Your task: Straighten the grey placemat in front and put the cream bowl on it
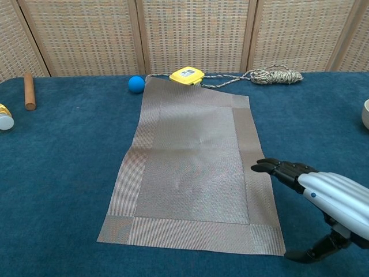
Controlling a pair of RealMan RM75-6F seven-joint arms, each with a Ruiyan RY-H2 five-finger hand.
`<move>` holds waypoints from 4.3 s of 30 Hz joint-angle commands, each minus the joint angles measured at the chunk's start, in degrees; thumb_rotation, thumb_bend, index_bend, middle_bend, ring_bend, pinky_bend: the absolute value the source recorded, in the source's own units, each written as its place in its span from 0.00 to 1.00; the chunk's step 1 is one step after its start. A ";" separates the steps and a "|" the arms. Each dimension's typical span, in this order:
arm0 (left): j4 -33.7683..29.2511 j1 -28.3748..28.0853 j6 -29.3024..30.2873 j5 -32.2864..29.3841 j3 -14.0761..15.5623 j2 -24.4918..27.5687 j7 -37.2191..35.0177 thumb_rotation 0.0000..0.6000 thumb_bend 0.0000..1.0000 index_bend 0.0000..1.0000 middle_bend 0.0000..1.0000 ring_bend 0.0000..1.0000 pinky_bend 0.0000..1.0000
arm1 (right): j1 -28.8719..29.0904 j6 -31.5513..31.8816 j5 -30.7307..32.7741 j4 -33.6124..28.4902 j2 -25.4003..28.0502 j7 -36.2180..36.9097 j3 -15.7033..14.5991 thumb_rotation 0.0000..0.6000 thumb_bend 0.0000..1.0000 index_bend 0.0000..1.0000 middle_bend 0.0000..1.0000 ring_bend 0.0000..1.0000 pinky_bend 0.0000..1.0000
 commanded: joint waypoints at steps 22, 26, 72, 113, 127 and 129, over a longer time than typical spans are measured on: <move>0.87 -0.47 -1.63 -1.91 -0.41 -0.69 0.46 1.00 0.11 0.01 0.00 0.00 0.00 | -0.78 -3.27 2.78 2.79 -3.94 3.37 0.87 1.00 0.14 0.04 0.00 0.00 0.00; 1.17 -0.58 -1.98 -2.43 -0.56 -0.82 0.50 1.00 0.11 0.01 0.00 0.00 0.00 | -0.87 -2.73 2.17 4.72 -5.03 4.96 1.00 1.00 0.18 0.06 0.00 0.00 0.00; 1.02 -0.78 -2.68 -3.27 -0.62 -0.81 0.91 1.00 0.11 0.01 0.00 0.00 0.00 | -1.81 -1.39 1.62 8.11 -6.58 6.37 1.58 1.00 0.25 0.09 0.00 0.00 0.00; 1.20 -1.18 -3.97 -4.23 -0.50 -1.09 1.34 1.00 0.11 0.01 0.00 0.00 0.00 | -1.38 7.71 -3.32 21.57 -15.08 18.10 3.78 1.00 0.50 0.59 0.09 0.00 0.00; 0.98 -1.33 -4.48 -4.67 -0.52 -0.96 1.18 1.00 0.12 0.01 0.00 0.00 0.00 | -1.41 8.94 -3.92 22.56 -15.39 18.57 3.40 1.00 0.60 0.72 0.14 0.00 0.00; 1.02 -1.35 -4.54 -4.76 -0.57 -0.92 0.97 1.00 0.12 0.01 0.00 0.00 0.00 | -1.50 9.14 -4.00 22.24 -15.35 18.53 3.27 1.00 0.60 0.72 0.14 0.00 0.00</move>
